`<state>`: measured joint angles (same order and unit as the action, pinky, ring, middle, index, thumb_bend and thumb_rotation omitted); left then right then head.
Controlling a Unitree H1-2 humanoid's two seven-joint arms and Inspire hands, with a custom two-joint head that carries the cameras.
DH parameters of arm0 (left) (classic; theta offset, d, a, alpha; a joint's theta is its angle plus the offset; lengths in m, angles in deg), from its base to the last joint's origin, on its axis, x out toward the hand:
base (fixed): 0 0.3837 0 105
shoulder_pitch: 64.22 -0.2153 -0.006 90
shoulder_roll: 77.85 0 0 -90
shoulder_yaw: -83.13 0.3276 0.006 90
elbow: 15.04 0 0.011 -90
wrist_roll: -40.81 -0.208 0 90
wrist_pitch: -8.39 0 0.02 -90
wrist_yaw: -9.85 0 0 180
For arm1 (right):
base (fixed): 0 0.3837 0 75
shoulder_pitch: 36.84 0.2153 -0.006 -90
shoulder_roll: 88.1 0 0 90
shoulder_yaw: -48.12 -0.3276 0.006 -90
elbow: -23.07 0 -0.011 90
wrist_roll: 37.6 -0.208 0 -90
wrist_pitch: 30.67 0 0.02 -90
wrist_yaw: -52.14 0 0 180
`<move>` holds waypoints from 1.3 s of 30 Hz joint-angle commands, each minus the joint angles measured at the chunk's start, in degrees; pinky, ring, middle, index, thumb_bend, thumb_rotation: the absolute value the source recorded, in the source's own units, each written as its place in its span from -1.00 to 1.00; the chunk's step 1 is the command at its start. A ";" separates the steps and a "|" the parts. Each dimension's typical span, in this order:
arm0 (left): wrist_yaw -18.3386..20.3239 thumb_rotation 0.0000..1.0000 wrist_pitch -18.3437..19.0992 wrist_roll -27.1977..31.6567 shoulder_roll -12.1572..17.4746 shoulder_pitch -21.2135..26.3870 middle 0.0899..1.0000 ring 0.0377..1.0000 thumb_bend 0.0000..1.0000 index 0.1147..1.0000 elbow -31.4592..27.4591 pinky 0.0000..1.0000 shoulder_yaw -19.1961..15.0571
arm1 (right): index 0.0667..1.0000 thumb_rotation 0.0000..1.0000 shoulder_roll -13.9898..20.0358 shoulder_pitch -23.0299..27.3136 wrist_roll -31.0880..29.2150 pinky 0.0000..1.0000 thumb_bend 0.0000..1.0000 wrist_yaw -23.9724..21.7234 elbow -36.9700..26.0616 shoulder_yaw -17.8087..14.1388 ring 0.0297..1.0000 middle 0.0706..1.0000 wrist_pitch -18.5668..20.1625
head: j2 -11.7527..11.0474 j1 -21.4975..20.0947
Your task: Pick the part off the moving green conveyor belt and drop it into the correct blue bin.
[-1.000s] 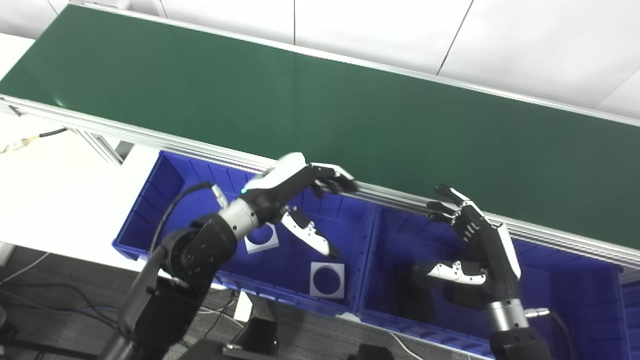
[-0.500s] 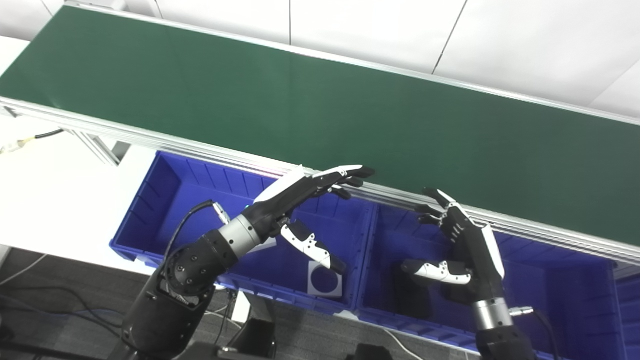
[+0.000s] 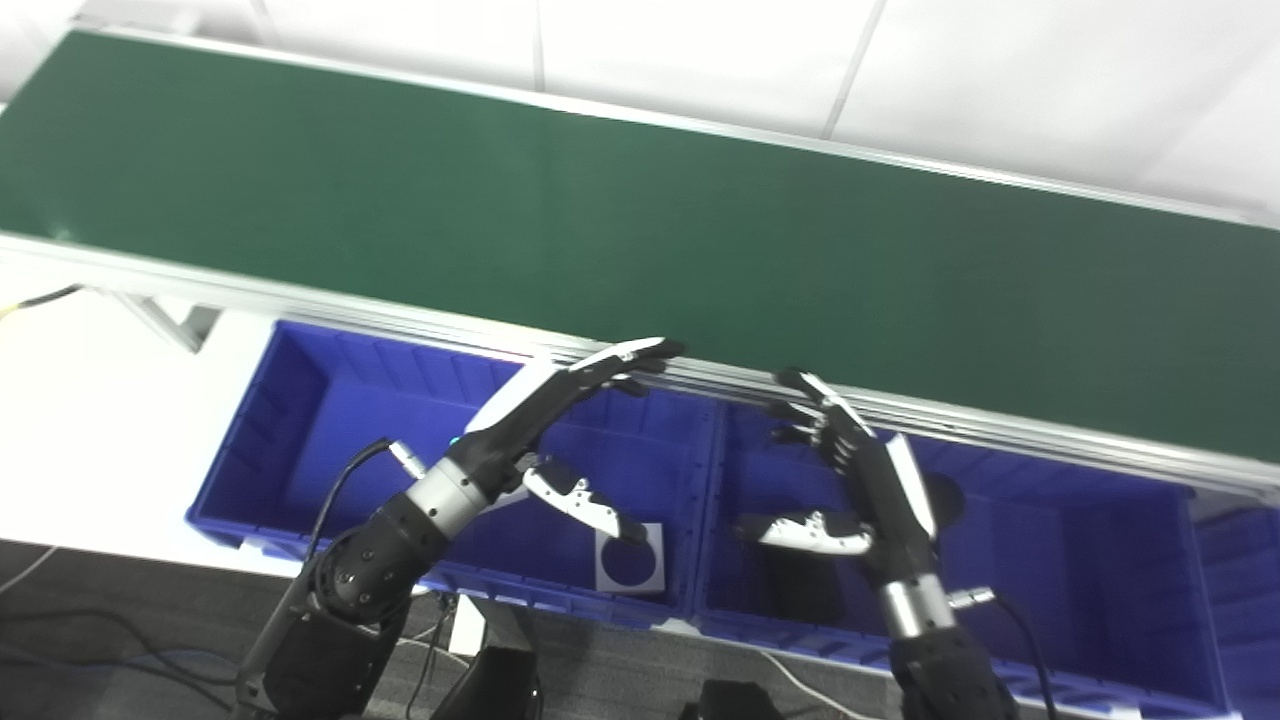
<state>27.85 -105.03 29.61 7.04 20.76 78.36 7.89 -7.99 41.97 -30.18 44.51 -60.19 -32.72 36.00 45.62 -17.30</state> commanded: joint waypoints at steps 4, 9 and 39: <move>-1.72 -0.78 -3.10 0.65 0.88 1.24 0.75 0.67 1.00 0.69 0.72 0.50 -0.76 | 0.66 -0.44 -1.42 0.67 1.52 0.33 1.00 1.75 -0.34 0.81 0.50 0.81 -3.07 | -0.45 -1.45; -2.93 -0.80 -3.42 0.28 1.27 1.35 0.73 0.65 1.00 0.67 1.92 0.45 -0.58 | 0.66 -0.44 -1.73 0.84 1.83 0.33 1.00 2.64 0.58 1.61 0.51 0.81 -3.47 | -1.53 -2.30; -8.88 -0.79 -3.49 0.01 4.23 1.39 0.73 0.65 1.00 0.67 5.56 0.46 5.15 | 0.65 -0.36 1.21 1.82 1.90 0.33 1.00 9.91 5.34 7.89 0.53 0.82 -3.59 | -9.16 -1.96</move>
<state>20.44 -106.18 29.57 10.71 20.99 84.30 12.74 -6.86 42.81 -28.08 53.34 -54.42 -25.14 35.69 37.09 -19.16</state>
